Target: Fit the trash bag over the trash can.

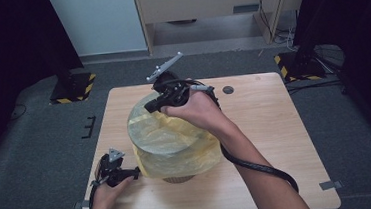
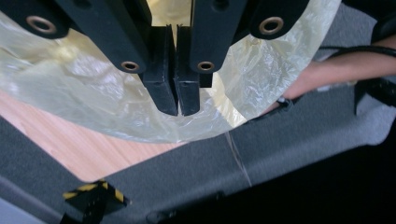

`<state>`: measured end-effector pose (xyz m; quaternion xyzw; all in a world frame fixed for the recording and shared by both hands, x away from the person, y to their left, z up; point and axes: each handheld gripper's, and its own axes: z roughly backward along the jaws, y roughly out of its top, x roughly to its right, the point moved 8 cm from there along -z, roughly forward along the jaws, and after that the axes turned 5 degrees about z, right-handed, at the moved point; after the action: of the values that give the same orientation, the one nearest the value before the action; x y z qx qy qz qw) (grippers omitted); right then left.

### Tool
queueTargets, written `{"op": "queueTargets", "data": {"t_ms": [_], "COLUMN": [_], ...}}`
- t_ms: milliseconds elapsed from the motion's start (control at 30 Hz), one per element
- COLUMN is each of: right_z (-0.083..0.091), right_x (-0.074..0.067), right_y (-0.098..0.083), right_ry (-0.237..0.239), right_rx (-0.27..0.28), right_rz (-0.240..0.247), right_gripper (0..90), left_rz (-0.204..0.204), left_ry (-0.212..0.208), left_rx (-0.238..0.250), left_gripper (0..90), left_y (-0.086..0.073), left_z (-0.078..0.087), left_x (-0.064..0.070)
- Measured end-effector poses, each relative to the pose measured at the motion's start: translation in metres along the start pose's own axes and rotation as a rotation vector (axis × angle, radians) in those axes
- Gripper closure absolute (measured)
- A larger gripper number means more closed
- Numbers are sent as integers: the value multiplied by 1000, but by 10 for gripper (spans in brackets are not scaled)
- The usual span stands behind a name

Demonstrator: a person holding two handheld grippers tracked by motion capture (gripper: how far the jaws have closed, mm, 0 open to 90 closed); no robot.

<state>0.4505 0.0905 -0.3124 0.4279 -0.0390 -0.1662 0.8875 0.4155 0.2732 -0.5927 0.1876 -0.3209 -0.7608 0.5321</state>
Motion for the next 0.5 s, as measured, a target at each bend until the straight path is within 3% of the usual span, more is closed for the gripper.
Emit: {"op": "queueTargets", "data": {"t_ms": [267,500], "right_z": [-25,-40], "right_x": [-2,2], "right_y": [-13,-21], "right_ry": [4,8], "right_rx": [-138,-203], "right_rz": [23,15], "right_gripper": [878,885], "left_rz": [-4,-4], "left_ry": [-3,-4], "left_rx": [-1,0], "left_gripper": [0,0], "left_y": [0,1], "left_z": [0,-1], "left_x": [0,0]}}
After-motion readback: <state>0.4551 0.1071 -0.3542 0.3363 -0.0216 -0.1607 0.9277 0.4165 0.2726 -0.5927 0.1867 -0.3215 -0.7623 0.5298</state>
